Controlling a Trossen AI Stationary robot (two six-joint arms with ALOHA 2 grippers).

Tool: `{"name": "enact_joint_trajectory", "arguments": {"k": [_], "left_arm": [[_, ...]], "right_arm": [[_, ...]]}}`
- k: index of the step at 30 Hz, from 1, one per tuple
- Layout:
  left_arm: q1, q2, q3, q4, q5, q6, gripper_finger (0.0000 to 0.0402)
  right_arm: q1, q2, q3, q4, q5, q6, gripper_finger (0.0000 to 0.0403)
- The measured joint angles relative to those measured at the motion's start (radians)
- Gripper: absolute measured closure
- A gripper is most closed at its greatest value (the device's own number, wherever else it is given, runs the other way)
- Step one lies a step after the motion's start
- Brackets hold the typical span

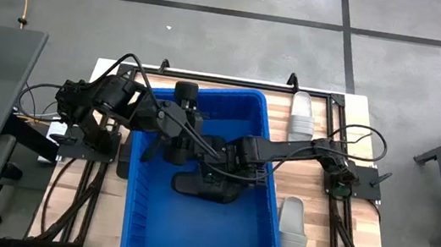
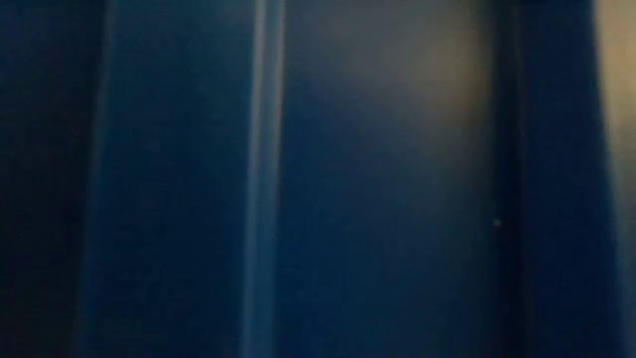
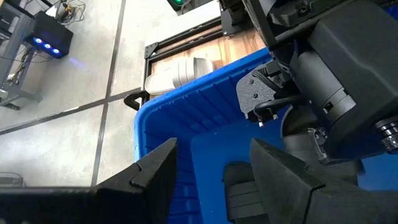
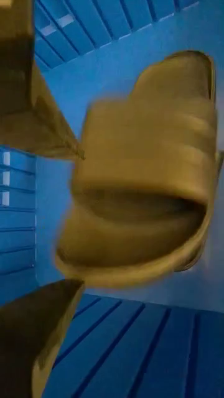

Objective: Pick and place slides into bin
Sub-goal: Put the bottom black slide in the bin, then put the black slide in the bin

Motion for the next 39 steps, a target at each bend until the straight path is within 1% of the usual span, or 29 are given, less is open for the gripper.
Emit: {"name": "enact_joint_trajectory", "arguments": {"k": [4,10,12,17,21,23,28,32,35,37,39], "left_arm": [[0.000,0.000,0.000,0.000,0.000,0.000,0.0211],[0.000,0.000,0.000,0.010,0.000,0.001,0.0211],[0.000,0.000,0.000,0.010,0.000,0.001,0.0211],[0.000,0.000,0.000,0.005,0.014,0.015,0.0211],[0.000,0.000,0.000,0.007,0.102,0.043,0.0211],[0.000,0.000,0.000,0.006,0.123,0.043,0.0211],[0.020,-0.009,0.001,0.022,0.186,0.052,0.0211],[0.082,-0.020,0.003,0.049,0.314,0.041,0.0211],[0.138,-0.033,0.001,0.022,0.364,0.017,0.0211],[0.173,-0.048,-0.001,0.010,0.422,0.018,0.0211],[0.218,-0.058,-0.001,0.017,0.551,0.022,0.0211]], "right_arm": [[0.000,0.004,0.000,0.000,-0.023,-0.007,0.0067],[-0.018,0.005,0.000,0.000,-0.050,-0.044,0.0066],[-0.020,0.005,0.000,0.000,-0.041,-0.088,0.0066],[-0.032,0.005,0.000,-0.001,-0.060,-0.222,0.0066],[-0.048,0.004,0.000,0.000,-0.066,-0.289,0.0065],[-0.054,0.004,0.000,0.007,-0.022,-0.314,0.0066],[-0.071,-0.012,0.000,0.024,0.014,-0.422,0.0068],[-0.087,-0.034,0.000,0.010,0.042,-0.470,0.0068],[-0.104,-0.052,-0.001,-0.001,0.062,-0.480,0.0068],[-0.122,-0.080,0.003,0.007,0.087,-0.500,0.0068],[-0.142,-0.095,0.006,0.005,0.095,-0.497,0.0067]]}}
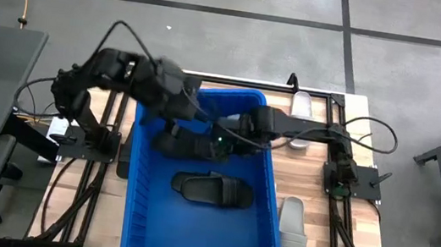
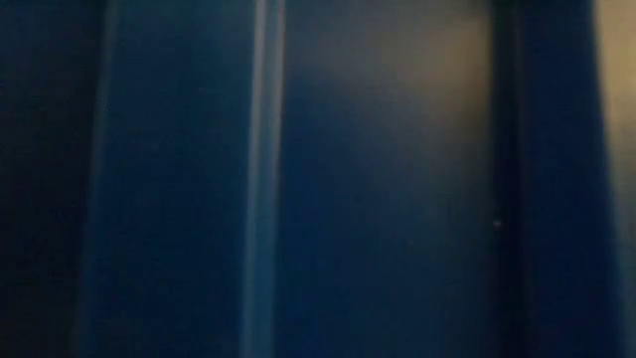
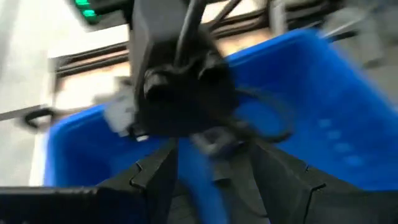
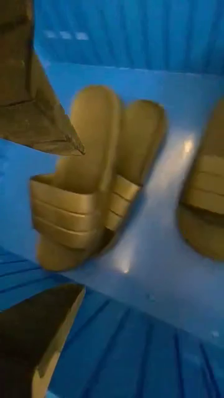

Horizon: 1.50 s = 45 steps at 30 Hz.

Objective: Pick and place slides into bin
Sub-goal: Put the black slide in the bin

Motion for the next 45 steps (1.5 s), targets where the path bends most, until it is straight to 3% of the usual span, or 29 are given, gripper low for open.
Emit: {"name": "enact_joint_trajectory", "arguments": {"k": [4,7,11,15,21,26,32,35,41,43,45], "left_arm": [[0.103,-0.018,0.001,0.024,0.326,0.006,0.0211],[0.139,-0.019,0.000,0.045,0.481,0.002,0.0211],[0.158,-0.029,0.001,0.065,0.562,0.003,0.0211],[0.182,-0.060,0.000,0.080,0.628,-0.013,0.0211],[0.179,-0.112,0.001,0.151,0.760,-0.048,0.0211],[0.172,-0.139,0.001,0.113,0.763,-0.051,0.0211],[0.129,-0.144,0.000,-0.102,0.513,-0.139,0.0211],[0.111,-0.146,0.000,-0.158,0.460,-0.160,0.0211],[0.063,-0.168,0.000,-0.015,0.482,-0.229,0.0211],[0.050,-0.174,0.001,0.091,0.484,-0.253,0.0211],[0.029,-0.178,0.001,0.194,0.483,-0.289,0.0211]], "right_arm": [[-0.026,-0.024,-0.005,0.047,0.065,-0.043,0.0065],[-0.046,-0.079,-0.002,0.160,0.092,-0.178,0.0066],[-0.070,-0.121,-0.004,0.276,0.092,-0.347,0.0064],[-0.082,-0.190,-0.004,0.405,-0.030,-0.559,0.0065],[-0.115,-0.266,-0.004,0.612,-0.214,-0.694,0.0064],[-0.144,-0.286,-0.005,0.587,-0.334,-0.755,0.0066],[-0.143,-0.324,-0.006,0.698,-0.587,-0.767,0.0064],[-0.115,-0.346,-0.006,0.752,-0.580,-0.801,0.0066],[-0.151,-0.420,-0.007,1.139,-0.873,-0.700,0.0064],[-0.146,-0.472,-0.003,1.146,-0.919,-0.687,0.0066],[-0.131,-0.522,-0.003,1.040,-0.878,-0.688,0.0066]]}}
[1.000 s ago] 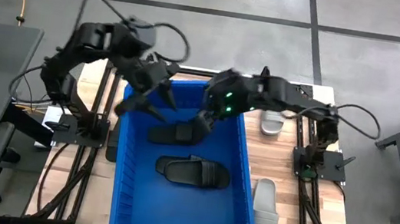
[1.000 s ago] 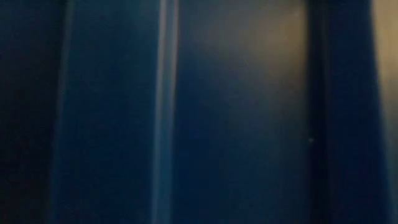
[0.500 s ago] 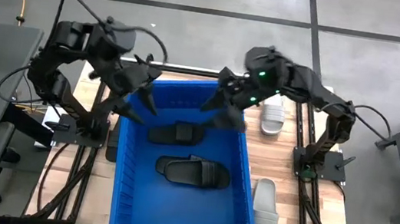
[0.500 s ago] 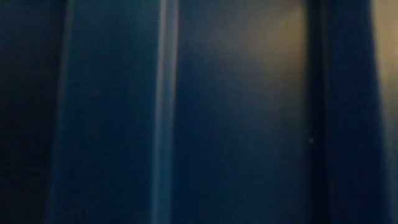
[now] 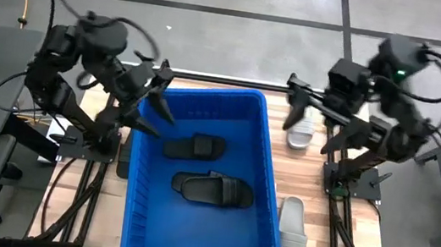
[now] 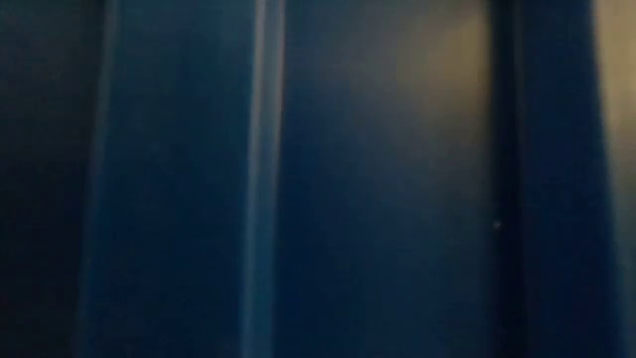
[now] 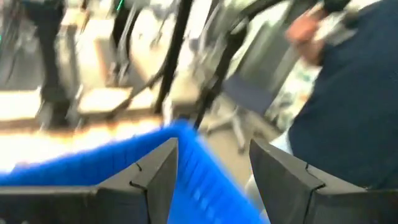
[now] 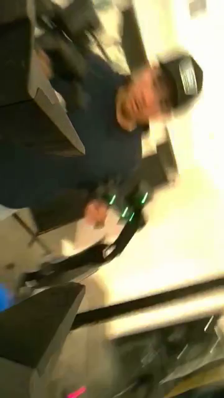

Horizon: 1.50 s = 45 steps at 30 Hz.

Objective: Pick and place slides into bin
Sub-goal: Put the black slide in the bin

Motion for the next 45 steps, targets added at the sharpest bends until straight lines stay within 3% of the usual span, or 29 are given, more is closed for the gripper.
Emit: {"name": "enact_joint_trajectory", "arguments": {"k": [2,5,7,8,14,20,24,27,28,30,32,34,37,39,43,45], "left_arm": [[-0.040,-0.002,0.000,0.097,0.001,-0.035,0.0211],[-0.115,0.000,-0.032,0.198,-0.025,-0.072,0.0211],[-0.170,0.005,-0.076,0.257,-0.088,-0.089,0.0211],[-0.196,0.008,-0.103,0.295,-0.123,-0.100,0.0211],[-0.324,0.006,-0.304,0.676,-0.276,-0.196,0.0211],[-0.404,0.007,-0.404,0.865,-0.328,-0.208,0.0211],[-0.456,0.013,-0.407,0.924,-0.393,-0.218,0.0211],[-0.502,0.016,-0.407,0.972,-0.433,-0.221,0.0211],[-0.518,0.016,-0.407,0.971,-0.447,-0.210,0.0211],[-0.546,0.014,-0.406,0.938,-0.469,-0.191,0.0211],[-0.575,0.015,-0.406,0.891,-0.483,-0.188,0.0211],[-0.603,0.017,-0.407,0.868,-0.486,-0.183,0.0211],[-0.637,0.016,-0.407,0.856,-0.487,-0.175,0.0211],[-0.663,0.016,-0.407,0.851,-0.487,-0.154,0.0211],[-0.722,0.001,-0.407,0.816,-0.499,-0.105,0.0211],[-0.741,-0.011,-0.405,0.712,-0.560,-0.127,0.0211]], "right_arm": [[0.030,-0.056,0.000,-0.252,0.171,0.013,0.0065],[0.169,-0.110,-0.003,-0.577,0.699,0.053,0.0063],[0.330,-0.114,-0.003,-0.563,0.926,-0.025,0.0064],[0.397,-0.114,-0.004,-0.524,0.944,-0.055,0.0064],[0.593,-0.038,-0.002,-0.203,0.636,-0.245,0.0065],[0.617,0.085,-0.004,-0.047,0.359,-0.261,0.0066],[0.586,0.187,-0.004,0.237,0.051,-0.166,0.0064],[0.574,0.220,-0.004,0.288,-0.049,-0.141,0.0064],[0.574,0.219,-0.004,0.252,-0.024,-0.182,0.0064],[0.587,0.213,-0.014,0.172,0.127,-0.240,0.0064],[0.601,0.185,-0.116,0.193,0.274,-0.248,0.0064],[0.596,0.137,-0.321,0.419,0.316,-0.183,0.0064],[0.542,0.060,-0.709,1.092,0.318,-0.009,0.0063],[0.511,0.009,-0.919,1.358,0.381,0.122,0.0064],[0.509,-0.072,-1.194,1.556,0.581,0.177,0.0066],[0.510,-0.131,-1.269,1.583,0.646,0.152,0.0066]]}}
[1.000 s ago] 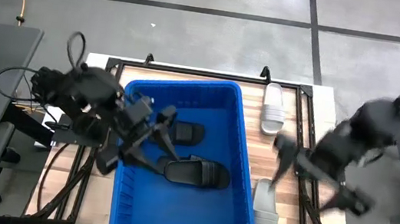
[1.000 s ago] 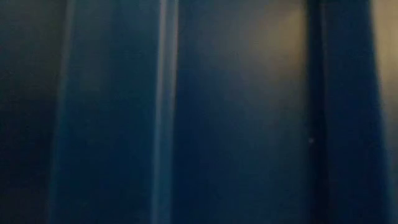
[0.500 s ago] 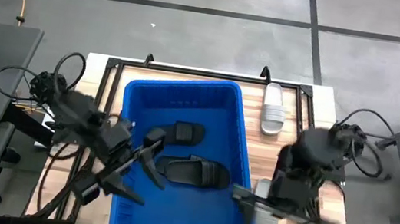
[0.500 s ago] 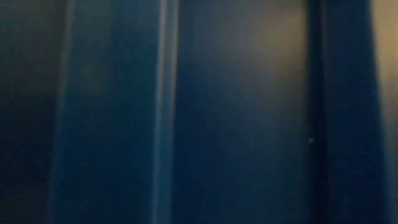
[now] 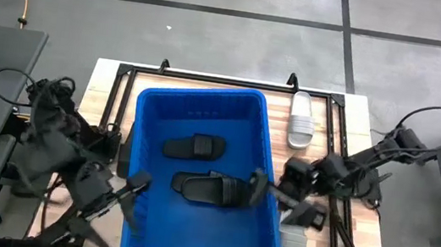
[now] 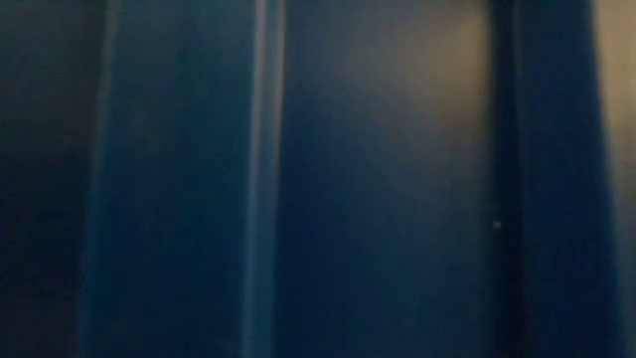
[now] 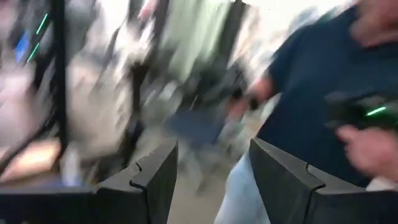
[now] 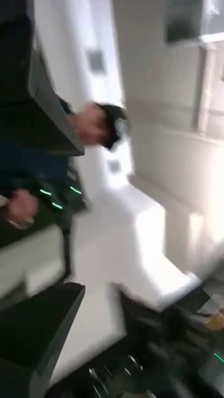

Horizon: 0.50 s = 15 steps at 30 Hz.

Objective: Pick and place slides into bin
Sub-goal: Put the black slide in the bin

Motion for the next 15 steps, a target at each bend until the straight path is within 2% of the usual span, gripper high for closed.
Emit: {"name": "enact_joint_trajectory", "arguments": {"k": [4,6,11,15], "left_arm": [[-0.004,-0.005,-0.001,-0.342,-0.162,-0.113,0.0211],[-0.003,-0.005,-0.002,-0.519,-0.239,-0.189,0.0211],[-0.023,-0.007,-0.002,-0.893,-0.311,-0.367,0.0211],[-0.112,-0.008,-0.002,-1.039,-0.356,-0.431,0.0211]], "right_arm": [[0.017,-0.076,-0.107,-0.008,0.176,-0.008,0.0064],[0.034,-0.100,-0.135,-0.018,0.223,-0.019,0.0065],[0.065,-0.133,-0.154,-0.002,0.210,-0.006,0.0064],[0.073,-0.139,-0.155,-0.033,0.182,0.020,0.0065]]}}
